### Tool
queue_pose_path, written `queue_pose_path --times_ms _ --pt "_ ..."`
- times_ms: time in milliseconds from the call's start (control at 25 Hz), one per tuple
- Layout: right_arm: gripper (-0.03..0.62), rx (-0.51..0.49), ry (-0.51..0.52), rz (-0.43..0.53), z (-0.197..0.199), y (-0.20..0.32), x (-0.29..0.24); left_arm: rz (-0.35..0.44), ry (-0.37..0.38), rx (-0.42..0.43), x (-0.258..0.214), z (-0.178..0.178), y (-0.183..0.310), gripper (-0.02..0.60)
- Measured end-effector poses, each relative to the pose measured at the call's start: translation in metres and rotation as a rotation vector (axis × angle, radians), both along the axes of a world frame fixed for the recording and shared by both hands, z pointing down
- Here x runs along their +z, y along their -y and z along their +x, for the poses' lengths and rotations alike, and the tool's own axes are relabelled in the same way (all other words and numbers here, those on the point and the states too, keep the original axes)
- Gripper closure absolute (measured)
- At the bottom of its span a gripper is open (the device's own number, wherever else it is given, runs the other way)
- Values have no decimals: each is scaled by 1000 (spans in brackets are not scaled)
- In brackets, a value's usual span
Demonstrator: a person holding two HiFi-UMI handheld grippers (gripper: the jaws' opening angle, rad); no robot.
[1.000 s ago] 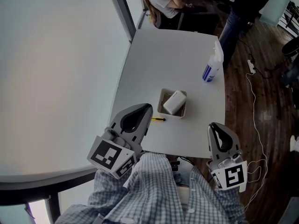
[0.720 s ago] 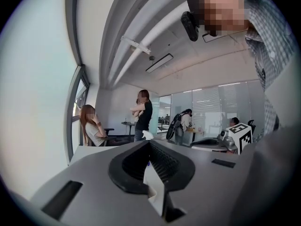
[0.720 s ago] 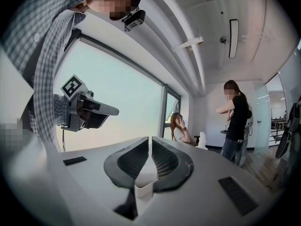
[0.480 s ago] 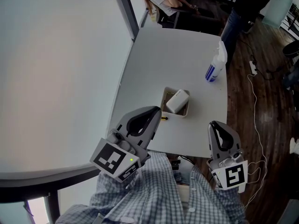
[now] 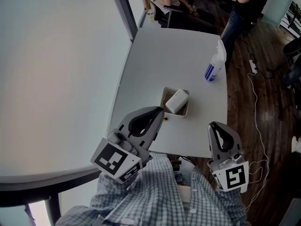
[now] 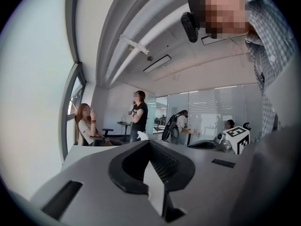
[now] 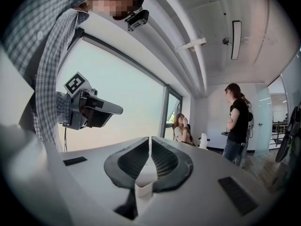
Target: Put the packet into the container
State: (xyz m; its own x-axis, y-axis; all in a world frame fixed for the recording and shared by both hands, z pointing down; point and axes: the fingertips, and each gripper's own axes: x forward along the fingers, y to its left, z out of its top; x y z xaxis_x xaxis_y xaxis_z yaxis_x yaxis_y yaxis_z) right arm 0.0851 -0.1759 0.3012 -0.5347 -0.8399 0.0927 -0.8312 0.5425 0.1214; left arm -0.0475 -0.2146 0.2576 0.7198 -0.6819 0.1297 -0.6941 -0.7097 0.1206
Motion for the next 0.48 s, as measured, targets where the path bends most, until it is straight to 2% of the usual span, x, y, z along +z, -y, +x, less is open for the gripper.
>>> queue_pose_path --times_ms 120,480 --pt "569 13 33 3 -3 1 -4 -2 0 6 2 3 0 572" --pt "569 23 31 -14 0 0 1 -7 0 12 6 7 1 572"
